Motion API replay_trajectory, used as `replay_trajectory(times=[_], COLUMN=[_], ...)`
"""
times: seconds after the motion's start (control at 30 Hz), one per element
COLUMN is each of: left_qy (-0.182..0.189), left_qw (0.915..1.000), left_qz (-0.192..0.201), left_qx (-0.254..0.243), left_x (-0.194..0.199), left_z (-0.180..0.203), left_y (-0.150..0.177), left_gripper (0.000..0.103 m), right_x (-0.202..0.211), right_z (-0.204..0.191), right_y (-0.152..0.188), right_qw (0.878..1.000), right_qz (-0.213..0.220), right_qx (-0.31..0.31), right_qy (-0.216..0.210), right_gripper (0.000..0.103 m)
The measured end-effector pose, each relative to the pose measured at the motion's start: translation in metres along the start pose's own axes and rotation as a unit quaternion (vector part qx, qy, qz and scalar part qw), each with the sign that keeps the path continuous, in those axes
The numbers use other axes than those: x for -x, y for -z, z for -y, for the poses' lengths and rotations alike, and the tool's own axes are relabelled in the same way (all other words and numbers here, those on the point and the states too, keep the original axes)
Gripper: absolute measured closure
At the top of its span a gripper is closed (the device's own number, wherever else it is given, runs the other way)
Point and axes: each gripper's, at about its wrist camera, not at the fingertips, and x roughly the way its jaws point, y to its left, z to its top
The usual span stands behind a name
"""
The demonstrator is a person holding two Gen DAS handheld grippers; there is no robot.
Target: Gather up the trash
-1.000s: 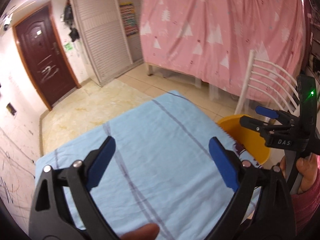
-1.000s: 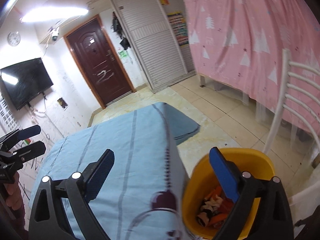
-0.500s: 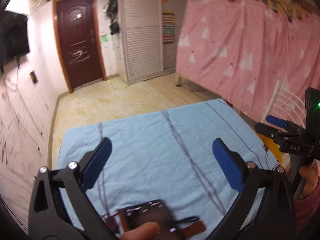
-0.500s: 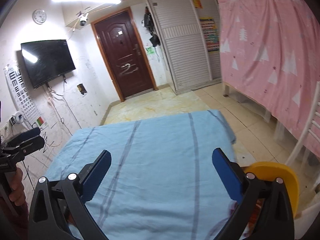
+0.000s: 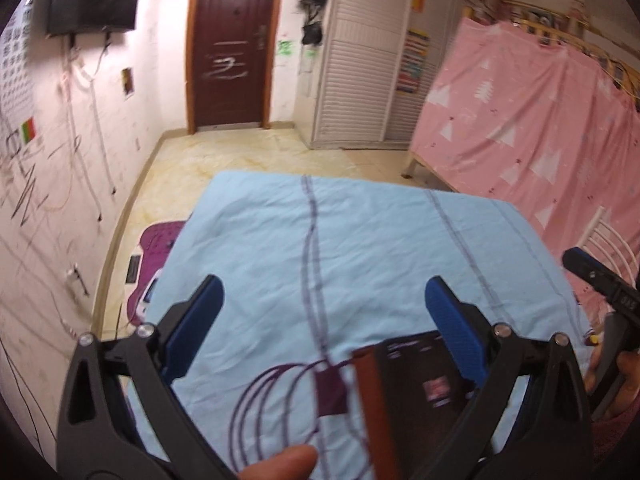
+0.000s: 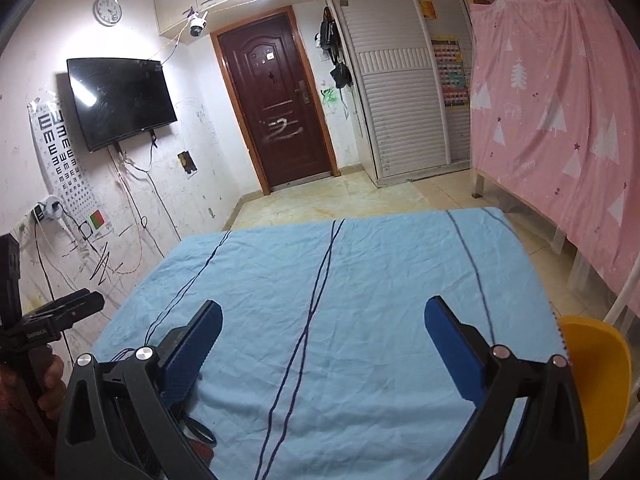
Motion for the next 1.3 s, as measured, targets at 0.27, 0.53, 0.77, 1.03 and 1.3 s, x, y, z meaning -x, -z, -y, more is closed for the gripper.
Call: replay_trajectory(times=[0.27,0.53,0.77,1.03,1.3], left_qy=[-0.005,-0.015,-0.021,-0.018,-0.016], left_qw=[0.9999,0.9997,0.9996,0.9997,0.9996], left_qz=[-0.012,-0.015,-0.014,-0.016,-0.018], left_qx=[0.011,0.01,0.01,0.011,0.012], left_x=[-0.016,-0.029,-0.037,-0.038,-0.039], left_z=[-0.018,-0.023,-0.025,-0.026,-0.026], left_y=[0.016,0.024,0.028,0.028,0.028], left_gripper=[0.006,0.006,0.006,0.006,0.006], right_x=[-0.021,-0.026,-0.026,-0.027,-0.027], right_z=[-0.01,-0.008,-0.011,-0.011,-0.011], right_y=[0.013,0.018,0.018,0.018,0.017], right_qw=[1.0,0.999,0.999,0.999,0.999], right_qz=[-0.025,-0.028,-0.028,-0.031,-0.032], right_qx=[0.005,0.009,0.018,0.016,0.017], right_qy=[0.014,0.022,0.02,0.019,0.021], right_gripper=[0.009,0.009,0.009,0.009,0.009])
